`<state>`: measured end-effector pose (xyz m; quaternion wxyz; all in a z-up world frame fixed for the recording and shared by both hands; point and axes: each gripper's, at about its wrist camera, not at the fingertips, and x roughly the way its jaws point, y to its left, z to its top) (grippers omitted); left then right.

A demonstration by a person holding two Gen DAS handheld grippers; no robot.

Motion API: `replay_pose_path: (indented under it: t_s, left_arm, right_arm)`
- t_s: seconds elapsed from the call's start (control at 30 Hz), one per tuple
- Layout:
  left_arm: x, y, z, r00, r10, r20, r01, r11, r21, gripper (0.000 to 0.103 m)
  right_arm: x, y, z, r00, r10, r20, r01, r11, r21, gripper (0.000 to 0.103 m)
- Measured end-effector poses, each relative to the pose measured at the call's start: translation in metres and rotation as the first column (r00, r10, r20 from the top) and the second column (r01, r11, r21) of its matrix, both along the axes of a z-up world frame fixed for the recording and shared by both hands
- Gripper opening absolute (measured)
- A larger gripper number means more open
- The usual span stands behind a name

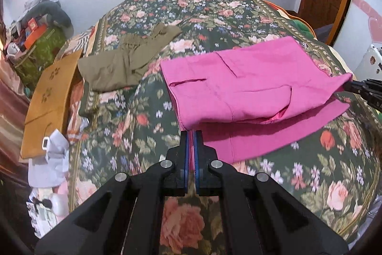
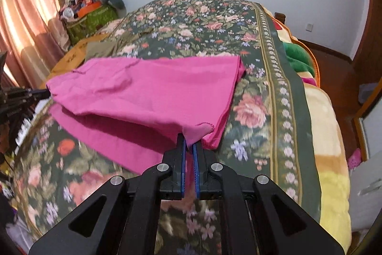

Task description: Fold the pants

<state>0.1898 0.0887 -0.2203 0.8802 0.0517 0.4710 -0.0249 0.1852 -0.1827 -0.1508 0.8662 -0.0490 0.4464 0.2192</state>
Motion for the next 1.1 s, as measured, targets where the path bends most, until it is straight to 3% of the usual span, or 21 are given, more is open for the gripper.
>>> replay_pose_path:
  t_s: [0.13, 0.3, 0.4, 0.47, 0.57, 0.83, 1.1]
  left_arm:
    - [-0.007, 0.006, -0.003, 0.999, 0.023, -0.025, -0.024, 0.999, -0.029, 0.008]
    - [-0.015, 0.007, 0.004, 0.999, 0.033, -0.016, -0.034, 0.999, -0.017, 0.018]
    - [-0.018, 0.001, 0.016, 1.0, 0.02, 0.014, -0.02, 1.0, 0.0, 0.041]
    - [-0.02, -0.005, 0.025, 0.999, 0.009, 0.047, -0.009, 1.0, 0.013, 0.071]
    - [-0.02, -0.016, 0.035, 0.997, -0.017, 0.07, 0.018, 1.0, -0.003, 0.084]
    - [-0.004, -0.049, 0.027, 0.996, -0.092, 0.022, 0.091, 0.995, 0.026, 0.087]
    - [0.008, -0.073, 0.004, 0.986, -0.163, -0.035, 0.164, 0.985, 0.056, 0.087]
  right_arm:
    - [-0.011, -0.003, -0.002, 1.0, 0.007, -0.014, -0.007, 0.999, -0.046, 0.01]
    - [-0.023, -0.01, 0.009, 1.0, -0.008, -0.007, 0.008, 1.0, -0.013, 0.021]
    - [-0.028, -0.01, 0.02, 1.0, 0.001, 0.018, -0.001, 1.0, 0.002, 0.034]
    - [-0.031, -0.005, 0.028, 0.999, 0.02, 0.035, -0.021, 1.0, 0.008, 0.05]
    - [-0.033, 0.006, 0.038, 0.996, 0.061, 0.06, -0.062, 0.998, 0.011, 0.065]
    - [-0.024, 0.05, 0.02, 0.98, 0.196, 0.039, -0.195, 0.98, -0.029, 0.067]
    - [-0.008, 0.071, 0.0, 0.967, 0.255, -0.025, -0.256, 0.964, -0.067, 0.065]
